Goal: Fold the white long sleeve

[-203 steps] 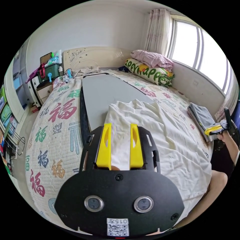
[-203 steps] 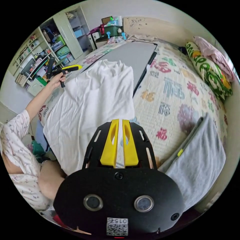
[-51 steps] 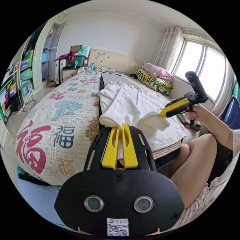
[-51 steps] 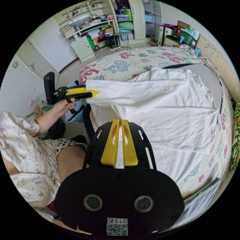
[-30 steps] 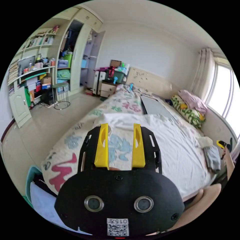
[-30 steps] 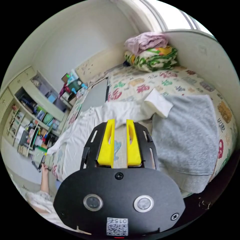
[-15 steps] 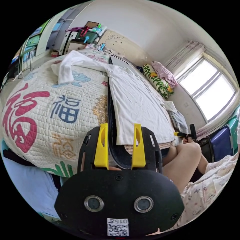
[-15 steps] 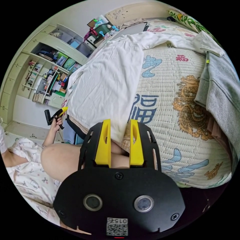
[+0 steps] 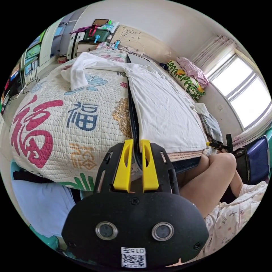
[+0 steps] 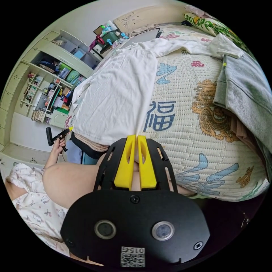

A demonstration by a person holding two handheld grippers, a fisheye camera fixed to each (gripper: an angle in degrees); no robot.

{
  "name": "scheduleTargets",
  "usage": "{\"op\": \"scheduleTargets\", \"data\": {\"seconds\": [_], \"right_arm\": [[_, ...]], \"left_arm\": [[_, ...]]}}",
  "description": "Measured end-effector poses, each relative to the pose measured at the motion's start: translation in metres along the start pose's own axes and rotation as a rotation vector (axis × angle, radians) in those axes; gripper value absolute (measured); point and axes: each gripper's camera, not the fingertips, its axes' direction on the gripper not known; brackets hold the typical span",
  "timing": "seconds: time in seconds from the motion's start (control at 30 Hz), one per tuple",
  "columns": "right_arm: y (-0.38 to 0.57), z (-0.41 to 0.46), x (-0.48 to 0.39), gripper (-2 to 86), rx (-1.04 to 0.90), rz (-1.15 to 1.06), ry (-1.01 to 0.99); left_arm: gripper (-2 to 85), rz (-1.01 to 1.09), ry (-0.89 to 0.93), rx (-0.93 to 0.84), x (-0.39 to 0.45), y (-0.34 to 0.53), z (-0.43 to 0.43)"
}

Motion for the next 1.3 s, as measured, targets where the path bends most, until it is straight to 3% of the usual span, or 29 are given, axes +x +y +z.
{"op": "scheduleTargets", "data": {"seconds": [0.4,0.47,0.53,0.63,0.8,0.83,0.9,1.03,1.1,1.2,1.27,1.3], "right_arm": [[0.064,0.032,-0.044,-0.1,-0.014,-0.062,0.224],[0.072,0.04,-0.043,-0.1,-0.02,-0.059,0.22],[0.076,0.044,-0.038,-0.1,-0.028,-0.044,0.203],[0.082,0.053,-0.034,-0.1,-0.041,-0.024,0.194],[0.095,0.064,-0.031,-0.1,-0.049,-0.009,0.21],[0.098,0.066,-0.029,-0.1,-0.05,0.0,0.208],[0.102,0.068,-0.024,-0.1,-0.054,0.018,0.2],[0.11,0.075,-0.02,-0.1,-0.073,0.018,0.216],[0.112,0.079,-0.019,-0.1,-0.085,0.017,0.226],[0.113,0.085,-0.021,-0.1,-0.12,0.013,0.263],[0.113,0.093,-0.028,0.0,-0.152,-0.016,0.32],[0.114,0.094,-0.03,0.0,-0.157,-0.025,0.335]], "left_arm": [[1.0,0.113,-0.167,-0.052,0.036,0.005,0.0],[2.9,0.044,-0.282,0.116,0.017,-0.012,-0.026],[8.2,-0.028,-0.27,0.265,-0.004,-0.037,-0.049],[11.5,-0.092,-0.323,0.343,-0.035,-0.088,-0.052],[12.9,-0.184,-0.276,0.268,-0.084,-0.158,0.004],[12.2,-0.207,-0.261,0.186,-0.091,-0.173,0.022],[6.0,-0.152,-0.212,0.075,-0.087,-0.195,0.038],[3.3,-0.022,-0.29,0.011,-0.08,-0.251,-0.004],[3.5,-0.07,-0.407,0.116,-0.092,-0.297,-0.066],[10.0,-0.312,-0.686,0.528,-0.098,-0.327,-0.19],[16.9,-0.417,-0.691,0.773,-0.09,-0.305,-0.23],[17.1,-0.407,-0.658,0.793,-0.089,-0.299,-0.23]]}}
